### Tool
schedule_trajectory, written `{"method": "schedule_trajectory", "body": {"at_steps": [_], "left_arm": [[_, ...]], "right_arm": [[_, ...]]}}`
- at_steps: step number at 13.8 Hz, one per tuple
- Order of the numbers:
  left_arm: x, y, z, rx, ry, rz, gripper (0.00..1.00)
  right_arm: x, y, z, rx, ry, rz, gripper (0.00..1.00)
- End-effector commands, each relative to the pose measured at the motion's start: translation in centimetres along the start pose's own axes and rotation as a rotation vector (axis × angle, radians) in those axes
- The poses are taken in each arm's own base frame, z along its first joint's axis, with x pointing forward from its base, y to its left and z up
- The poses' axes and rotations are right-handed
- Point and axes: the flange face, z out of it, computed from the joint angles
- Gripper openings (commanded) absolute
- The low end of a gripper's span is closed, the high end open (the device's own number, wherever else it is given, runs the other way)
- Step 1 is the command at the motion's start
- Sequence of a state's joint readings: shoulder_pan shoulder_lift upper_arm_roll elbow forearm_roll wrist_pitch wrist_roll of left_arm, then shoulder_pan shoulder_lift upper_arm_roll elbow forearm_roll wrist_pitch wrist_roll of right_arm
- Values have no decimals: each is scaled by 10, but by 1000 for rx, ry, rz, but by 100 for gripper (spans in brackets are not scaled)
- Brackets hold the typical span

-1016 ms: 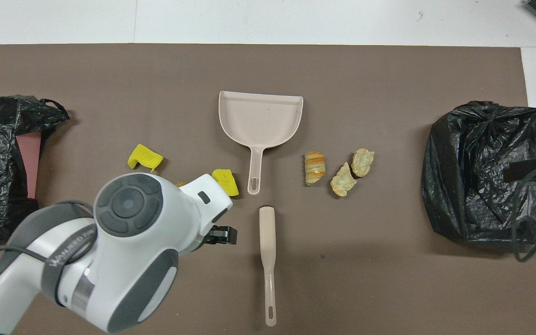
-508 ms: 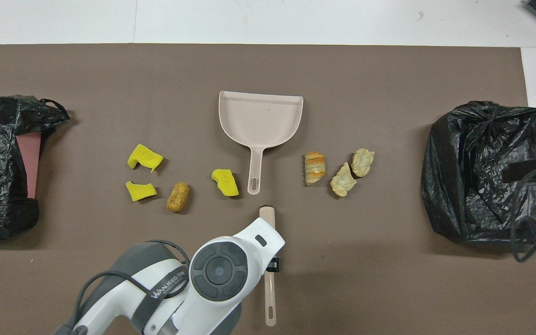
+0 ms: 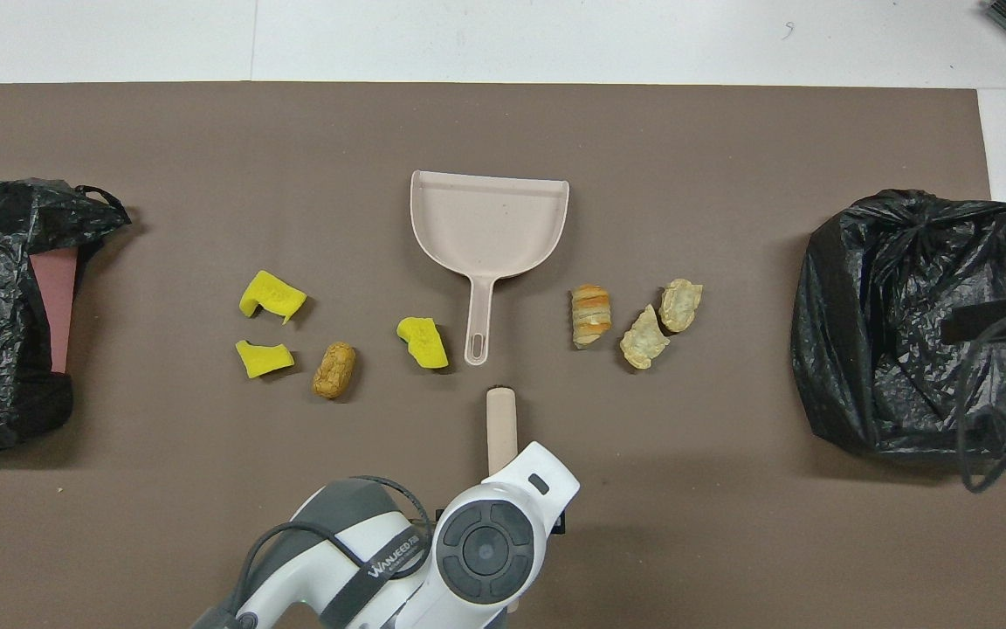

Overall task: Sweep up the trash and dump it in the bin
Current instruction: 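Grasp the beige brush handle with the left gripper and lift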

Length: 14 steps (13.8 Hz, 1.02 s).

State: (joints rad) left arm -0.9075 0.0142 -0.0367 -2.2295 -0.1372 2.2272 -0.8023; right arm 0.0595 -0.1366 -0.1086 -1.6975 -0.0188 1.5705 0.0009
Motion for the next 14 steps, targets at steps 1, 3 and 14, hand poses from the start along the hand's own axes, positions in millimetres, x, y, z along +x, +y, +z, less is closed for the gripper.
{"method": "schedule_trajectory", "body": {"at_steps": [1,3,14], "left_arm": [[-7,-7,11,-1,-2,-16,89],[-14,-1,27,14,-15,-4,88],[-9,-21,3,35,-88,-46,0]], "right_arm": [[-8,2,-1,15,-6,-24,100],[-8,2,-1,15,-6,-26,100],[-8,2,-1,15,-6,-26,100]]}}
